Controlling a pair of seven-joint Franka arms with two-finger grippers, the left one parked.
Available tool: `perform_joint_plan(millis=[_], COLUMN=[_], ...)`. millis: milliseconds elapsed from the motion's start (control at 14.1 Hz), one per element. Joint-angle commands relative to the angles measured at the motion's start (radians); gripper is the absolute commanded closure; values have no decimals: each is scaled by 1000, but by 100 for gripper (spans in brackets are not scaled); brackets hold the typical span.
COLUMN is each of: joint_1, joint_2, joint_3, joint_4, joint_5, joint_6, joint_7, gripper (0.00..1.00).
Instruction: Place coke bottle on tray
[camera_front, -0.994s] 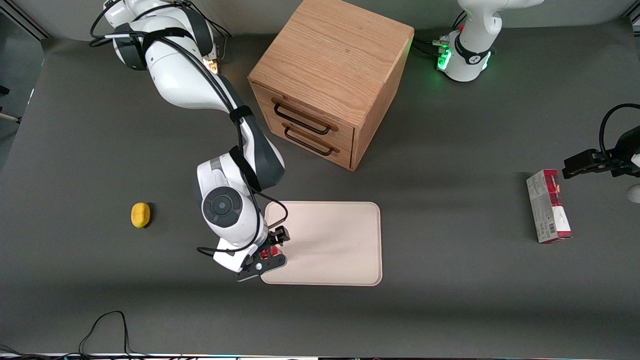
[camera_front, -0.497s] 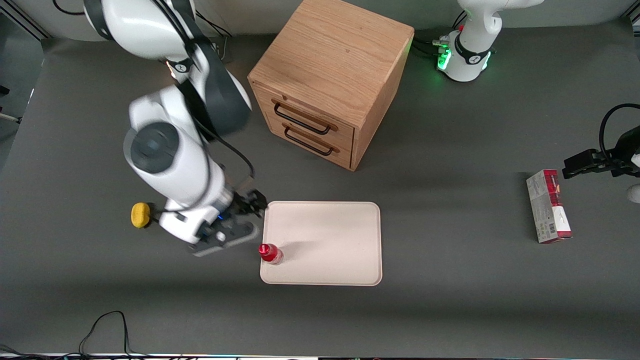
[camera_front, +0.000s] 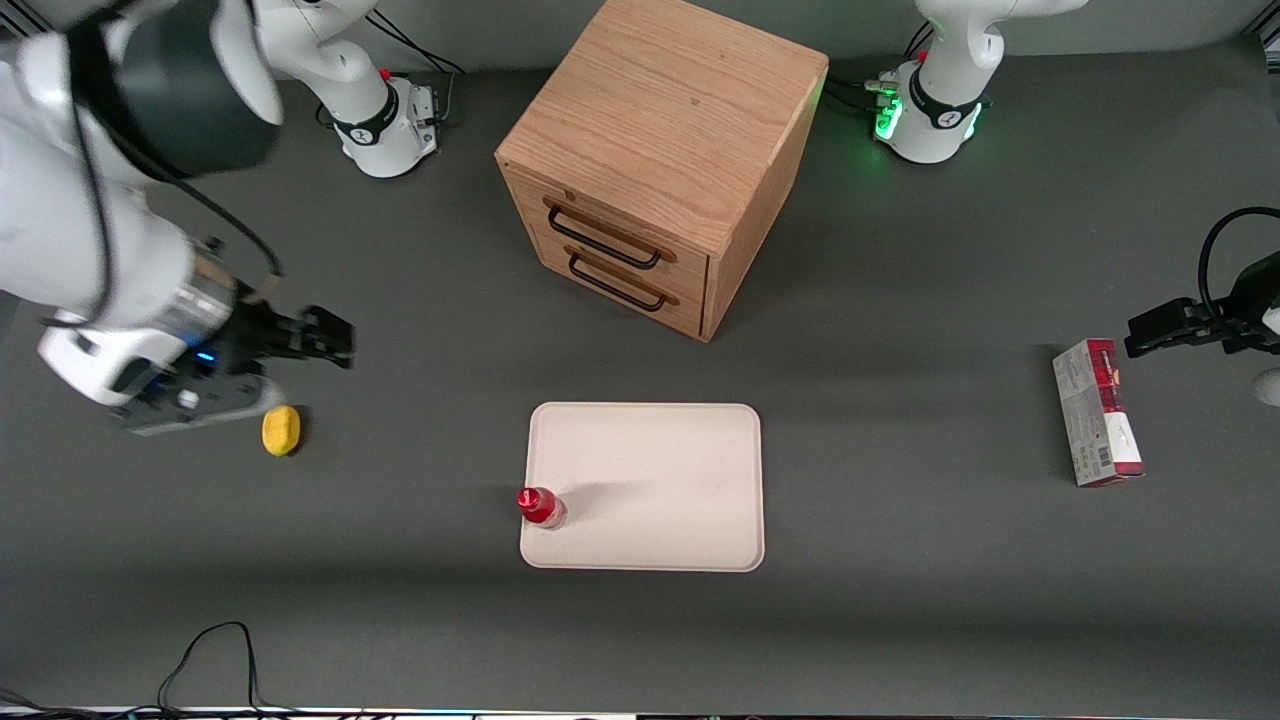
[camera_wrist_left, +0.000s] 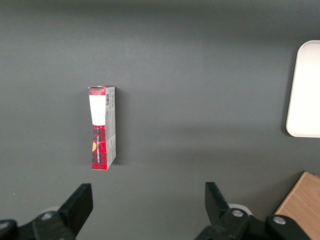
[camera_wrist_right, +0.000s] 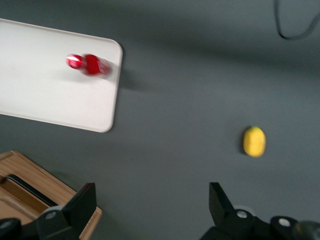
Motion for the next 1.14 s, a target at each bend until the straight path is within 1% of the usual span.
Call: perform_joint_plan(millis=[0,71,213,284,426,639,781,1065], joint_1=[-51,-102,-290,-364,-456,-495,-497,-497], joint_2=[-164,-188,-231,-253,-282,-285,-284,-278], joint_3=[20,68,225,282,349,357,357,347], joint_4=[-198,-222,-259,-284,-328,-341,-339,-339], joint_5=[-64,-90,-105,-105,-107,-114,-142,-144], joint_6=[49,60,77,82,94,97,97,97], joint_7=[-28,-64,-91,-92,-94,-102,-100,-99], gripper=[0,0,0,0,0,0,0,0])
